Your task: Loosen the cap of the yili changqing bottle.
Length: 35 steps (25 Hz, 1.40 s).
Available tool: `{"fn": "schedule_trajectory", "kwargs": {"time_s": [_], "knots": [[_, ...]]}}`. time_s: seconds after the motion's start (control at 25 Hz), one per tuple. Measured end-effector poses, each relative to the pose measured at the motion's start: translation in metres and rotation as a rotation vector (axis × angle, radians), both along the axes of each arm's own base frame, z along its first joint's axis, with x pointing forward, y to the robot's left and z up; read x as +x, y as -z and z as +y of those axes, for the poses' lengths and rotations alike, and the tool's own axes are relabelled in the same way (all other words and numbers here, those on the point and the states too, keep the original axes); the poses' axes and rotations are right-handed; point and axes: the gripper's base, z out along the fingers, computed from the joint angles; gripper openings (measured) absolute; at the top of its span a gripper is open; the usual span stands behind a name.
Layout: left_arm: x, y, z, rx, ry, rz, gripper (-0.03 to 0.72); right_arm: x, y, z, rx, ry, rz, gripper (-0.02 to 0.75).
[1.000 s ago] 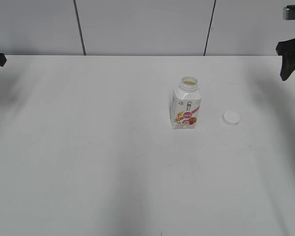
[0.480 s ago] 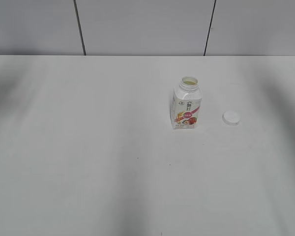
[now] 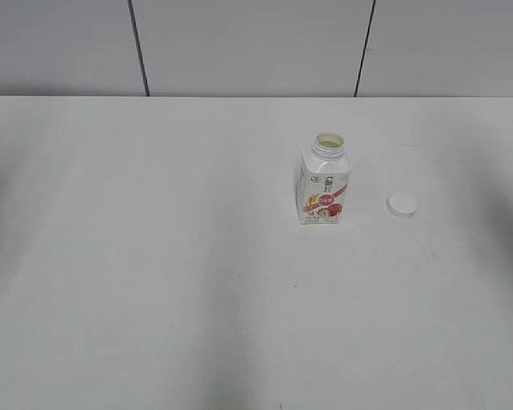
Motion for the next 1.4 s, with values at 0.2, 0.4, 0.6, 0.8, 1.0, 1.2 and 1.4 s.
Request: {"fn": "schedule_trajectory", "kwargs": {"time_s": [0.2, 0.4, 0.6, 0.8, 1.0, 1.2, 1.4], "knots": [[-0.056, -0.005, -0.007, 0.0, 0.0, -0.066, 0.442, -0.053, -0.005, 0.003, -0.004, -0.002, -0.046, 0.586], [-0.115, -0.001, -0.013, 0.009, 0.0, -0.153, 0.443, -0.104, -0.007, 0.005, -0.009, -0.002, -0.125, 0.586], [-0.163, 0.005, -0.018, 0.022, 0.001, -0.271, 0.443, -0.15, -0.003, 0.01, 0.005, 0.012, -0.22, 0.586], [-0.193, 0.016, -0.022, 0.023, 0.002, -0.356, 0.443, -0.168, 0.029, 0.012, 0.031, 0.016, -0.193, 0.586], [-0.216, 0.036, -0.028, -0.006, 0.009, -0.39, 0.443, -0.181, 0.059, 0.015, 0.051, 0.014, -0.141, 0.586], [-0.234, 0.048, -0.03, 0.001, 0.011, -0.472, 0.443, -0.2, 0.071, 0.016, 0.052, 0.002, -0.189, 0.586], [-0.251, 0.047, -0.032, 0.012, 0.014, -0.59, 0.443, -0.221, 0.066, 0.017, 0.05, 0.0, -0.345, 0.586]]}}
